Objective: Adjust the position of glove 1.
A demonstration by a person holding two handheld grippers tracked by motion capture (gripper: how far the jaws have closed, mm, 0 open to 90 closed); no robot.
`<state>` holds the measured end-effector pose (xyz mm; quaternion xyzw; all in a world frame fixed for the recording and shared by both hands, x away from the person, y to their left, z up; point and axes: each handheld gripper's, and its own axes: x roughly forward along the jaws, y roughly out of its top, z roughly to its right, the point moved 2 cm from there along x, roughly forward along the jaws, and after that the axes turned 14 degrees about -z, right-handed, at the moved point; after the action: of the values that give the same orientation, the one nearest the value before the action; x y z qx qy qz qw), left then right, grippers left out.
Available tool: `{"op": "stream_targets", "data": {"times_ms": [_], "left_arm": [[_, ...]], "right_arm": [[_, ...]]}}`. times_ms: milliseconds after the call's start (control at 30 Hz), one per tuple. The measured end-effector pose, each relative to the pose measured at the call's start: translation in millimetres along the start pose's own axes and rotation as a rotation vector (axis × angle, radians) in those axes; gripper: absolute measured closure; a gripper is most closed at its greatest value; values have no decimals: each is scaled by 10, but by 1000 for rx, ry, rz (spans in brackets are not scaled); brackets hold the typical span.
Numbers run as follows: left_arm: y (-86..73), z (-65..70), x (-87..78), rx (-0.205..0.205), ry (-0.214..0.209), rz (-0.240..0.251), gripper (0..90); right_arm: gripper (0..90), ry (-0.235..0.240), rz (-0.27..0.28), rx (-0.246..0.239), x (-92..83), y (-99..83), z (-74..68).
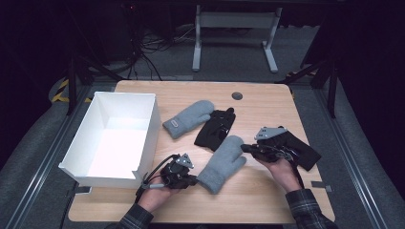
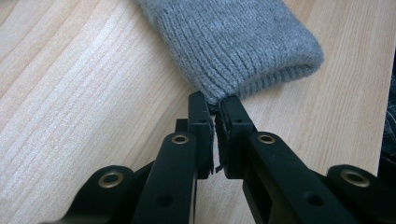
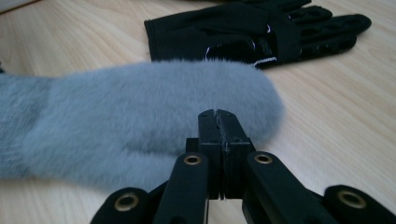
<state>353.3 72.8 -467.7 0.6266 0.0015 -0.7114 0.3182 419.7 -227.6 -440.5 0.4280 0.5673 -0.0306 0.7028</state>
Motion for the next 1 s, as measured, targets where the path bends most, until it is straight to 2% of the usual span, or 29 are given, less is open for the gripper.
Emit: {"op": "stream_targets", "data": {"times_ms": [133,233,467,700,1000], "left_arm": [[-3,1,-2,3,-3,-4,854],[-6,1,-1,3,-4,-6,854],[-17,13,-1,0,0,-10,854],[-30,18,0,-13,15,-21,855],[-44,51,12,-10,7,-22,856]], "right_arm": [[900,7,3,-5,105,120,53],[900,5,-14,-6,188,179,89],[900,1,-95,-7,345,144,141],[900,1,-124,-20,222,-34,60],[900,17,-147,-12,6,-326,-100]]}}
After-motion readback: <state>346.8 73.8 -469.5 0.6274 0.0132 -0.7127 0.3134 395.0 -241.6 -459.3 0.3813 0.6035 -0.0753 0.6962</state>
